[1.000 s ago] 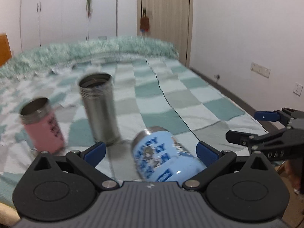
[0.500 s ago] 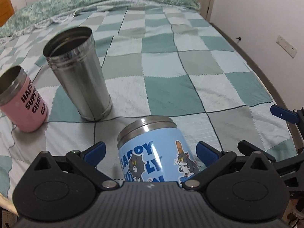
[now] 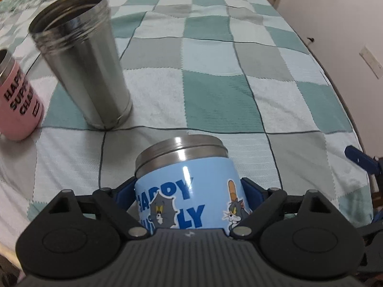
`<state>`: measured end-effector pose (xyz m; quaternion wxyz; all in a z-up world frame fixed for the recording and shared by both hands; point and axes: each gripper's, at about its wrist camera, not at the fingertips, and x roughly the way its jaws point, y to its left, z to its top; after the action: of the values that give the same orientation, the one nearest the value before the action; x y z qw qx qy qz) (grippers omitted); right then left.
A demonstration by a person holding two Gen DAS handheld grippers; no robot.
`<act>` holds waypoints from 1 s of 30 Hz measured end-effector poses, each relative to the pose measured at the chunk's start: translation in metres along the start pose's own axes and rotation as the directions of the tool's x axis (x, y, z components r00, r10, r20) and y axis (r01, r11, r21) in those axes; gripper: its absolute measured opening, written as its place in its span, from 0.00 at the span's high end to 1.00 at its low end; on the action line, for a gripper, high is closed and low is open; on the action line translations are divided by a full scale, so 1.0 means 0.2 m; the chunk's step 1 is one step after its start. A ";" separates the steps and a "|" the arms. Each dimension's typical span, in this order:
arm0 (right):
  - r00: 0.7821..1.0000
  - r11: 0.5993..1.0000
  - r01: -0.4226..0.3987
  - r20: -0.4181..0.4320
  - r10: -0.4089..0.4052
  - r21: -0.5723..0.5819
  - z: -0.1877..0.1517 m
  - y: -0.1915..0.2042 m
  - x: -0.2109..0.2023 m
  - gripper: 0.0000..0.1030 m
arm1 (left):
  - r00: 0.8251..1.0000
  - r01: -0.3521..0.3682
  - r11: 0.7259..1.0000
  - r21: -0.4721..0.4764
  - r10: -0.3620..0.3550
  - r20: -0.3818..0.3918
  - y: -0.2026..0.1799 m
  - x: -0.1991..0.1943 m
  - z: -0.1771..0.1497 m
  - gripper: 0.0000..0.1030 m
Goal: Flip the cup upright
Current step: 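Grasp the blue cup with the left tool while the right tool releases it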
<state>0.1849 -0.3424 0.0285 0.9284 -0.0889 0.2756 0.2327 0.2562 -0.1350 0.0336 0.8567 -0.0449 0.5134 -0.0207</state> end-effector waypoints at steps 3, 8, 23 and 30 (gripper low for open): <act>1.000 1.000 -0.001 0.004 0.001 0.001 -0.01 0.00 -0.02 0.00 | 1.000 0.007 1.000 0.026 -0.008 0.030 -0.01 -0.02 -0.02 0.13; 1.000 1.000 0.005 0.022 -0.005 0.013 -0.01 0.01 -0.07 0.00 | 0.994 0.047 0.996 0.072 -0.054 0.097 -0.03 -0.12 -0.06 0.15; 0.992 0.994 0.043 0.110 -0.054 0.100 0.03 -0.04 -0.13 0.00 | 0.903 0.063 0.981 0.185 -0.135 0.407 -0.17 -0.33 0.03 0.18; 0.988 0.988 0.063 0.128 -0.082 0.143 0.09 -0.07 -0.06 0.00 | 0.894 -0.003 0.984 0.179 -0.077 0.441 -0.21 -0.19 0.18 0.18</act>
<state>0.1919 -0.3540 0.0500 0.9566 -0.0186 0.2250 0.1843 0.2702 -0.1714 0.0882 0.9516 0.0171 0.2984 -0.0712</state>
